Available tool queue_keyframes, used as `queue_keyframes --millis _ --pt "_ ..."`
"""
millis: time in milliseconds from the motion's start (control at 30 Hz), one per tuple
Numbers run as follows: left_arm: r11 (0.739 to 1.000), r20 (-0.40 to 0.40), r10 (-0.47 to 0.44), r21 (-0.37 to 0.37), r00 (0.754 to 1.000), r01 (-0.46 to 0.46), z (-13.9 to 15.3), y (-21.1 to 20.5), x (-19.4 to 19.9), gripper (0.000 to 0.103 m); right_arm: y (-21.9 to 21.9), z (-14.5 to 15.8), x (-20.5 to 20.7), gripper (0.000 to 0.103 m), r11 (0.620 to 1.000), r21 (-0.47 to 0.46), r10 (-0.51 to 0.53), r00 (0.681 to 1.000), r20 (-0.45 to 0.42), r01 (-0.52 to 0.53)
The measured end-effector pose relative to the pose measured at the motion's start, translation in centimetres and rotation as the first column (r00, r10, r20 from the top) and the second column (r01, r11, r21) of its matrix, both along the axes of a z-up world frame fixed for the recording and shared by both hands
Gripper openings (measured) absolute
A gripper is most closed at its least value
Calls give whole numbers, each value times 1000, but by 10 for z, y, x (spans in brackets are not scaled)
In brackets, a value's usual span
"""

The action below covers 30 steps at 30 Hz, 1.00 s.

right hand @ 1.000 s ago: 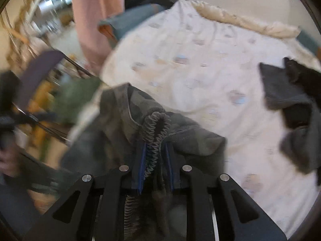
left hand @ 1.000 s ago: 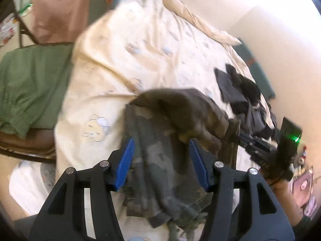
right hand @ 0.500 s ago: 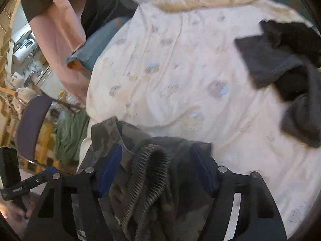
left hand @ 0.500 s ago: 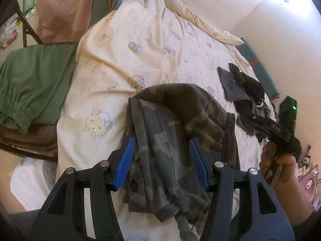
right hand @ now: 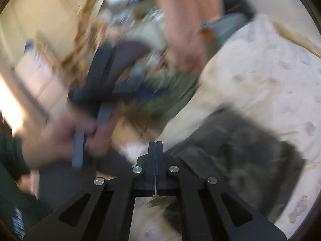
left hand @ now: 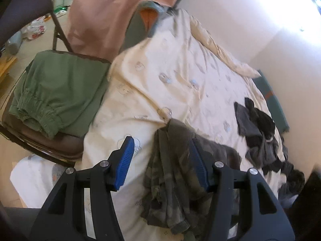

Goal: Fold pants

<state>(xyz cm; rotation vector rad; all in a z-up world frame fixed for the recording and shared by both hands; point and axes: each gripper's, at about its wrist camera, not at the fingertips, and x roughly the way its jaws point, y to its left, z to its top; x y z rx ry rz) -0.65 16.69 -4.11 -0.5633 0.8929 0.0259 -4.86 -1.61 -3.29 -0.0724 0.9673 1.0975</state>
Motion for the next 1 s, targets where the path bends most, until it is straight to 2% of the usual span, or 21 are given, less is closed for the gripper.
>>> queue_keyframes --millis 33,133,200,267,300,367,400,467,500,533,600,667,733,800,833,867,1000 --pt "1000 -5 0 -10 1000 0 -2 1 1 53 18 -23 -14 0 996 -60 64 998 -28 -66" --pt "999 -33 -33 -41 999 31 -8 -4 3 53 37 -78 -30 0 982 -155 91 986 -138 -112" --pt "998 -38 -62 -35 997 61 -9 -10 1 53 31 -83 -28 0 986 -149 54 987 -151 -77" --pt "997 -38 -70 -16 997 70 -9 -12 0 53 7 -68 -17 0 999 -49 -28 984 -174 20" --pt "997 -39 -71 -11 997 71 -9 -13 0 53 -9 -53 -8 0 996 -1 -86 984 -157 87" --pt "998 -51 -67 -14 996 66 -11 -13 1 53 -33 -31 9 0 980 50 -186 976 -109 192" --pt "998 -58 -65 -17 996 64 -13 -14 2 53 -46 -21 23 0 963 52 -261 962 -84 266" --pt "997 -68 -69 -22 995 67 -14 -18 5 53 -57 -20 50 0 921 -12 -390 920 -46 390" --pt "997 -65 -75 -20 995 74 -14 -21 7 53 -60 -26 68 0 886 -70 -462 886 -42 459" --pt "997 -61 -81 -12 995 80 -13 -23 8 53 -59 -36 81 0 869 -85 -493 867 -68 488" --pt "995 -53 -93 14 994 94 -10 -29 9 53 -49 -61 99 0 858 -117 -513 847 -143 500" --pt "995 -53 -97 27 994 99 -10 -31 9 53 -22 -84 97 1 913 -112 -408 879 -246 393" --pt "995 -65 -96 22 993 98 -12 -29 9 53 15 -109 74 1 971 -140 -233 908 -348 195" --pt "995 -92 -99 -6 991 99 -18 -25 10 53 32 -121 50 1 981 -179 -138 932 -336 80" --pt "994 -107 -108 -25 988 106 -22 -25 11 53 31 -129 43 1 982 -180 -125 923 -364 62" --pt "992 -129 -123 -51 984 117 -27 -26 12 53 23 -130 39 1 984 -158 -142 914 -380 87" --pt "980 -183 -197 -59 963 189 -39 -45 10 53 -23 -85 26 4 980 -56 -201 931 -306 193"
